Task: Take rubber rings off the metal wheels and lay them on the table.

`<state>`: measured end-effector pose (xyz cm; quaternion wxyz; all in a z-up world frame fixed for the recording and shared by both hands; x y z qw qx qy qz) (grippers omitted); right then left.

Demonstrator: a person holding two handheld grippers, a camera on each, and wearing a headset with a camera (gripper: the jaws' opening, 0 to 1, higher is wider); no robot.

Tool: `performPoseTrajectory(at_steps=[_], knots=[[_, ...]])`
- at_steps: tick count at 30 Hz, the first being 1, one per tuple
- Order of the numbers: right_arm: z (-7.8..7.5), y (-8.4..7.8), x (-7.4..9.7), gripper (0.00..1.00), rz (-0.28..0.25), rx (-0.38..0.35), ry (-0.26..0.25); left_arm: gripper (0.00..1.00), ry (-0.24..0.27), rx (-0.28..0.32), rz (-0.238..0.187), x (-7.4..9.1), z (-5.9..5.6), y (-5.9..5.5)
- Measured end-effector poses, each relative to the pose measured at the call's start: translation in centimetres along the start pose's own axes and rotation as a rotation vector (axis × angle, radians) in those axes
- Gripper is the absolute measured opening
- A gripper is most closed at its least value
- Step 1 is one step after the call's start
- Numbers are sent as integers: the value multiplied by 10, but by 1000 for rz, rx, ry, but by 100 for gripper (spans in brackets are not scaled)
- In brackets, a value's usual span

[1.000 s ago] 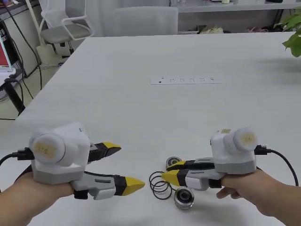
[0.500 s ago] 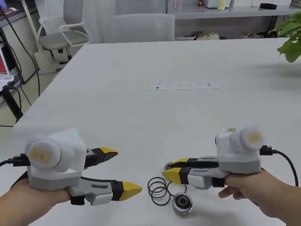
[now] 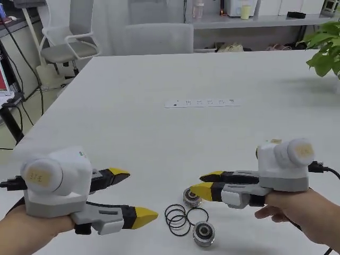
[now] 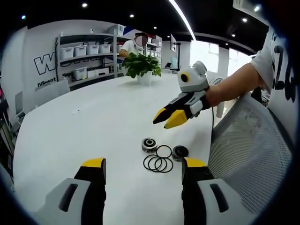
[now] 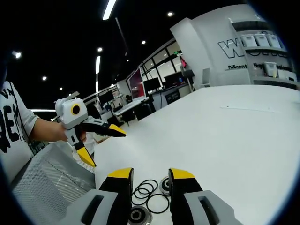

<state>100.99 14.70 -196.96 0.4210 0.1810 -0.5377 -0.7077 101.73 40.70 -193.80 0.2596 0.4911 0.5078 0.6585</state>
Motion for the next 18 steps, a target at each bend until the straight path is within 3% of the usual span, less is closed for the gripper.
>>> performPoseTrajectory(at_steps=[11,18], knots=[[7,12,26,35,-44,38,-16,64,-6,-11,-13,6,-5,9],[11,10,43,42,-38,71,-30,66,-6,-19,-24,10,-9,13]])
Point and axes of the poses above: the centre of the closed fingertips' face, and the gripper's own axes: x roughly backward along the fingers, z roughly to its left, y roughly out of its top, the point moved 10 cm from there along x, roughly backward along the fingers, and after that the axes turned 7 degrees about -z, right-handed, at the moved point
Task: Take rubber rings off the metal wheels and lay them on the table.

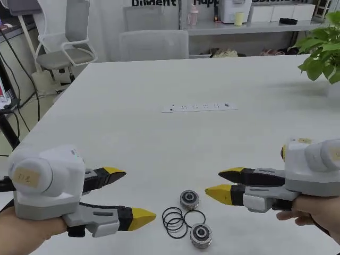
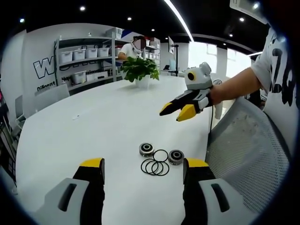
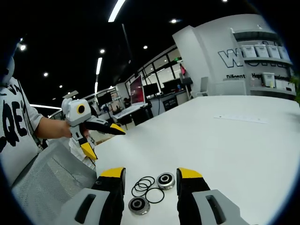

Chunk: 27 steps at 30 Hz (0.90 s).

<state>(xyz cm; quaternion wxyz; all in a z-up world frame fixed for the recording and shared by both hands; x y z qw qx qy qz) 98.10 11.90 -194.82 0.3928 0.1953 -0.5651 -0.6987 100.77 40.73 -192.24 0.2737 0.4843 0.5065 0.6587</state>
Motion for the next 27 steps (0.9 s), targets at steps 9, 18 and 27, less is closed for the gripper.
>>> performPoseTrajectory(at_steps=[9,18,27], knots=[[6,1,20,50,-4,29,-15,68,3,-8,-11,6,-4,3],[12,-2,34,60,0,48,-32,71,13,3,-19,14,-8,1],[21,-6,46,69,7,61,-46,74,26,16,-26,22,-13,-1]])
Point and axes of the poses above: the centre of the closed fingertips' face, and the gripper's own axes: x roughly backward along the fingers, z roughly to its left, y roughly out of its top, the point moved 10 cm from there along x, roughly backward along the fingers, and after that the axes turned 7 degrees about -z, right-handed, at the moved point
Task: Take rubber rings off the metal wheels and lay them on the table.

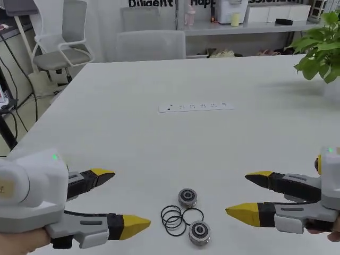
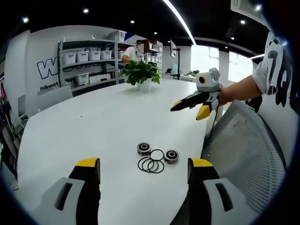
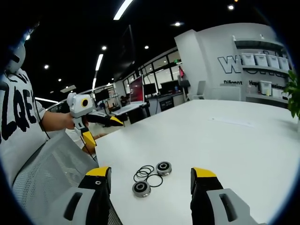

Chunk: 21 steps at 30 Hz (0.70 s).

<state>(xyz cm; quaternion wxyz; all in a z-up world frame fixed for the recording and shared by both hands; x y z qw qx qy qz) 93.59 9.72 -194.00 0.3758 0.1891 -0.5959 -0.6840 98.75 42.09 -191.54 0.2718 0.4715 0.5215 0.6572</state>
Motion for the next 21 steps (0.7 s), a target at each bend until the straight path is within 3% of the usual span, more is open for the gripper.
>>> performPoseTrajectory(at_steps=[6,21], knots=[[3,-1,7,75,-9,3,-20,76,8,-3,2,4,-2,0],[10,-11,21,88,26,42,-47,81,6,2,21,9,-8,-7]])
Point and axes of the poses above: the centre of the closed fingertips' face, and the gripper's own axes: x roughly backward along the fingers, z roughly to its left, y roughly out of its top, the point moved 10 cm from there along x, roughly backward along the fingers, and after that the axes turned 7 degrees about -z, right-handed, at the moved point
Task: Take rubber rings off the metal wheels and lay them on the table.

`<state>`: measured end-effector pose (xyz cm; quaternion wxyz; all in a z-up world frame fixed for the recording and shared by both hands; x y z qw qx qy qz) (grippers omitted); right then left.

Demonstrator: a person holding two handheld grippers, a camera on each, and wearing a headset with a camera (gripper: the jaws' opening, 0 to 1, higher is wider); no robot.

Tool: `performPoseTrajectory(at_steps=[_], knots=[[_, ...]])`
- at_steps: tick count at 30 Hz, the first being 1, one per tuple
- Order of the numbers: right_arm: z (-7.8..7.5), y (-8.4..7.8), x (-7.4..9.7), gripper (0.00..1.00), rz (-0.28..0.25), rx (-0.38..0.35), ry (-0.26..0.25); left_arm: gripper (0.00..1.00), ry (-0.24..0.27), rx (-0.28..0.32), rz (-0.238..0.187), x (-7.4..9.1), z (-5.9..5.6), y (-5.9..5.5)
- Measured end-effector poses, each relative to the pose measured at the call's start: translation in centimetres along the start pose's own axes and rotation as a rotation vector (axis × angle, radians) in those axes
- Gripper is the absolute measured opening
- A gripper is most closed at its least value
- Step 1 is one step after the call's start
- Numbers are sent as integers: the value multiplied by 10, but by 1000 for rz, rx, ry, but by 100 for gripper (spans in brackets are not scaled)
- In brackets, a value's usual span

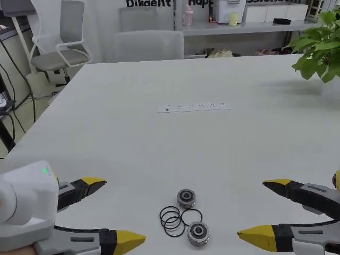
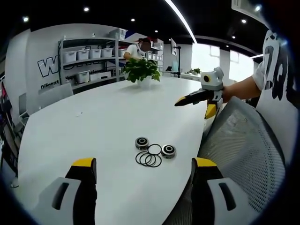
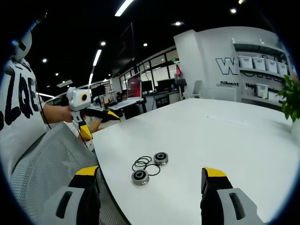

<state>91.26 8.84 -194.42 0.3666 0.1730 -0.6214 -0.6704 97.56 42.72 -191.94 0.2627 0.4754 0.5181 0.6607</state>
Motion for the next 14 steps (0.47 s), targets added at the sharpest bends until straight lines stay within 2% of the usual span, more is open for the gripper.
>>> performPoseTrajectory(at_steps=[14], knots=[[5,-3,4,97,26,48,-1,86,4,-4,3,3,-2,-2]])
Point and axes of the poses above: the centre of the closed fingertips' face, and the gripper's own axes: x roughly backward along the fingers, z roughly to its left, y roughly out of its top, the point moved 10 cm from there along x, roughly backward along the fingers, and after that the axes turned 7 degrees about -z, right-handed, at the moved point
